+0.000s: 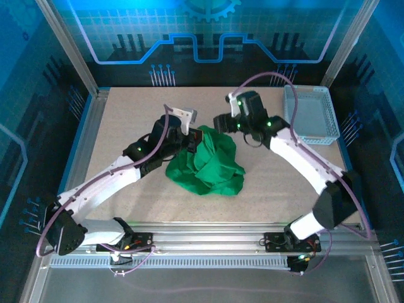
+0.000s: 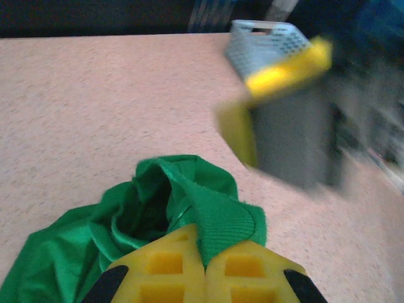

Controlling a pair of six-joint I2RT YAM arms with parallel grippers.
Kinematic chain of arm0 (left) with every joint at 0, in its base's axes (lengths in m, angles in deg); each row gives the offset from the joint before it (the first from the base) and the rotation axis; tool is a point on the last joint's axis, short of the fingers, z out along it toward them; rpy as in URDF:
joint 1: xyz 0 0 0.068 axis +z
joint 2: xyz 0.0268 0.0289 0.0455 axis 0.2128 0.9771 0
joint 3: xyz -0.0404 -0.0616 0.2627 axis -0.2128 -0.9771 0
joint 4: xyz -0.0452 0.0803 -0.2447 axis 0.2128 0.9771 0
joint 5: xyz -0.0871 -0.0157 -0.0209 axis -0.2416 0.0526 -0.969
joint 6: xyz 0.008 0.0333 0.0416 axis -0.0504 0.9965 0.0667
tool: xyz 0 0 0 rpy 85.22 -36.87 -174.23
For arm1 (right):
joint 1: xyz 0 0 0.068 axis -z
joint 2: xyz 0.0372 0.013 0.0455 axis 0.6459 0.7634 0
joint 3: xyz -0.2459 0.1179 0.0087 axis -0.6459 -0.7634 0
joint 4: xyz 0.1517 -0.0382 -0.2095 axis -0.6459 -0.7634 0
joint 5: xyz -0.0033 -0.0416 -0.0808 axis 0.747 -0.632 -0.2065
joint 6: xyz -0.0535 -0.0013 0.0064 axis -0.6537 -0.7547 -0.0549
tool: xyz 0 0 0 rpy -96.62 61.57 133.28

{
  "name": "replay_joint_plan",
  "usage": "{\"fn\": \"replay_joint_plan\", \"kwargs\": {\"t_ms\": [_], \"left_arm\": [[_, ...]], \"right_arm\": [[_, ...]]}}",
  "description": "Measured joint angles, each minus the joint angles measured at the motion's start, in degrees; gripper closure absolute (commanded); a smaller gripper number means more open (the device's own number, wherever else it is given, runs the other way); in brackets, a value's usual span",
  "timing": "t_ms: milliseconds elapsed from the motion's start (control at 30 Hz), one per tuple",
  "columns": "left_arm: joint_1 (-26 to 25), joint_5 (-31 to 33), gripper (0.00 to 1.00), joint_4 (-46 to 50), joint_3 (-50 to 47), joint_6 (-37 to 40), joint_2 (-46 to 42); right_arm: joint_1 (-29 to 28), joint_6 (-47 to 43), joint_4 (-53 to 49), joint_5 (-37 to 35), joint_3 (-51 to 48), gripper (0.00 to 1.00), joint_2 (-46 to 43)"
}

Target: Fold the inside-out t-shirt

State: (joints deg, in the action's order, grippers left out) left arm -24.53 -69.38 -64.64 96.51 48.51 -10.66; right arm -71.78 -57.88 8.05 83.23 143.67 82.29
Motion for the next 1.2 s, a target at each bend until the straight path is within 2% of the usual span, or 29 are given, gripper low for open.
{"fn": "replay_joint_plan", "kwargs": {"t_ms": [100, 233, 333, 467, 533, 600, 667, 733, 800, 933, 1000, 1100, 1200], "left_arm": [[1.84, 0.72, 1.0, 1.27, 0.0, -1.33, 1.03], [2.62, 0.85, 1.0, 2.71, 0.46, -2.1, 1.16], [3.52, 0.87, 1.0, 2.97, 1.31, -2.6, 1.14], [4.09, 1.07, 1.0, 3.41, 2.01, -2.78, 0.79], [4.22, 1.29, 1.0, 3.89, 2.23, -2.8, 0.37], [4.39, 1.7, 1.0, 4.63, 2.27, -2.78, -0.57], [4.79, 2.54, 1.0, 5.6, 2.47, -2.78, -1.66], [5.49, 3.54, 1.0, 6.78, 2.95, -2.78, -2.86], [6.62, 4.76, 1.0, 7.82, 3.34, -2.75, -4.44], [8.35, 6.93, 1.0, 8.98, 3.34, -2.62, -8.0], [8.59, 7.21, 1.0, 8.87, 3.34, -2.6, -9.99], [8.59, 6.25, 1.0, 8.48, 3.08, -2.75, -12.61], [8.59, 4.52, 1.0, 7.1, 1.46, -3.02, -14.51]], "right_arm": [[-4.79, -0.87, 1.92, 1.05, -8.11, 0.29, -8.24], [-7.78, -0.22, 5.97, 3.15, -15.56, 0.24, -13.81], [-7.82, 1.64, 8.72, 4.09, -18.8, 0.19, -11.93], [-8.83, 4.98, 10.73, 4.17, -19.23, 0.16, -4.55], [-9.77, 6.27, 10.19, 2.89, -17.9, 0.21, -0.94], [-10.4, 7.91, 8.76, 0.02, -15.39, 0.33, 2.51], [-10.36, 9.11, 7.74, -2.91, -14.12, 0.4, 3.93], [-9.84, 9.88, 6.58, -6.21, -14.16, 0.5, 3.65], [-8.66, 10.1, 5.86, -8.76, -14.91, 0.66, 2.54], [-3.3, 9.51, 3.72, -10.6, -17.94, 0.85, -2.51], [0.2, 8.74, 2.71, -10.82, -18.56, 0.88, -5.18], [4.31, 7.63, 1.84, -10.95, -18.49, 0.88, -8.63], [6.6, 6.64, 0.79, -10.16, -17.14, 0.77, -9.73]]}}
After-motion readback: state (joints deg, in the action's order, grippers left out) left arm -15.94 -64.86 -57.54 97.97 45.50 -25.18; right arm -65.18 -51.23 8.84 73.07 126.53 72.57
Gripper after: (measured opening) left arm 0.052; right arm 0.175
